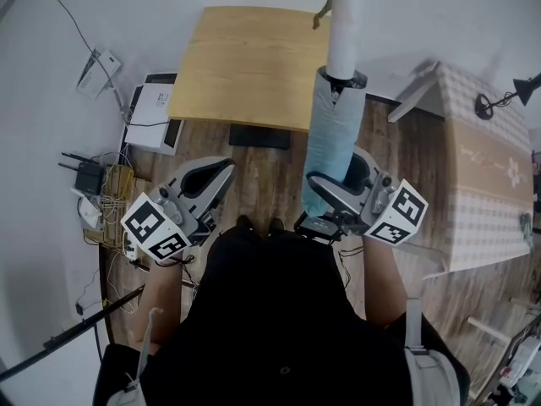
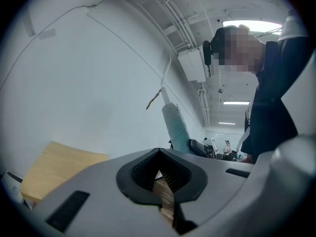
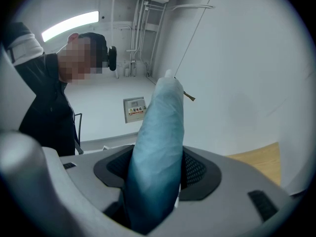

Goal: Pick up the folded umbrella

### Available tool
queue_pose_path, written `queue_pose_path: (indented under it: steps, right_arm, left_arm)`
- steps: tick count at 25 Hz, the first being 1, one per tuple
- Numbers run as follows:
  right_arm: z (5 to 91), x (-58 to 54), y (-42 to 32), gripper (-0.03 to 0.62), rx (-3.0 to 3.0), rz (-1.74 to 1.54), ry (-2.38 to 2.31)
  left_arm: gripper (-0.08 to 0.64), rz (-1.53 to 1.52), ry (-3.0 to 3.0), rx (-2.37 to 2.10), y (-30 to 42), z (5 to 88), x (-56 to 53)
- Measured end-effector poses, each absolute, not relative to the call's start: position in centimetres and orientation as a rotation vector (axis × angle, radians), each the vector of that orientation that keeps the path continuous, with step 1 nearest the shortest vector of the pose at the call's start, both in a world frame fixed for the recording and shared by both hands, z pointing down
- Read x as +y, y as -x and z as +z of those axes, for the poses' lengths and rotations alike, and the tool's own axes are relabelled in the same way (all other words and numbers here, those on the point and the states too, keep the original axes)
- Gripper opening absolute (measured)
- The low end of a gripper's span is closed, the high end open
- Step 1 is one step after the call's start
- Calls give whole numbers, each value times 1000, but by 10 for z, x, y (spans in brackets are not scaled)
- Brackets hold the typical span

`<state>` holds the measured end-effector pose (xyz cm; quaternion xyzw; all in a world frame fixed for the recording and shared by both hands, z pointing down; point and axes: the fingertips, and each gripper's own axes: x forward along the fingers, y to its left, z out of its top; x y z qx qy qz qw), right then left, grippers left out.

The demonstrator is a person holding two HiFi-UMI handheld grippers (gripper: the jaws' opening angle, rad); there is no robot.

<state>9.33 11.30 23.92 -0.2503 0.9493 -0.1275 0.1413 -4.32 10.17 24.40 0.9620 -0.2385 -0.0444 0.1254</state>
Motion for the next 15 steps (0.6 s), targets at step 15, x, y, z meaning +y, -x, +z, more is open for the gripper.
queue_pose_path:
  steps: [15]
  right_arm:
    - [245,122,-101,276,2736,-368,700]
  left_arm:
    - [11,-95,-2816,-697,32,242,113]
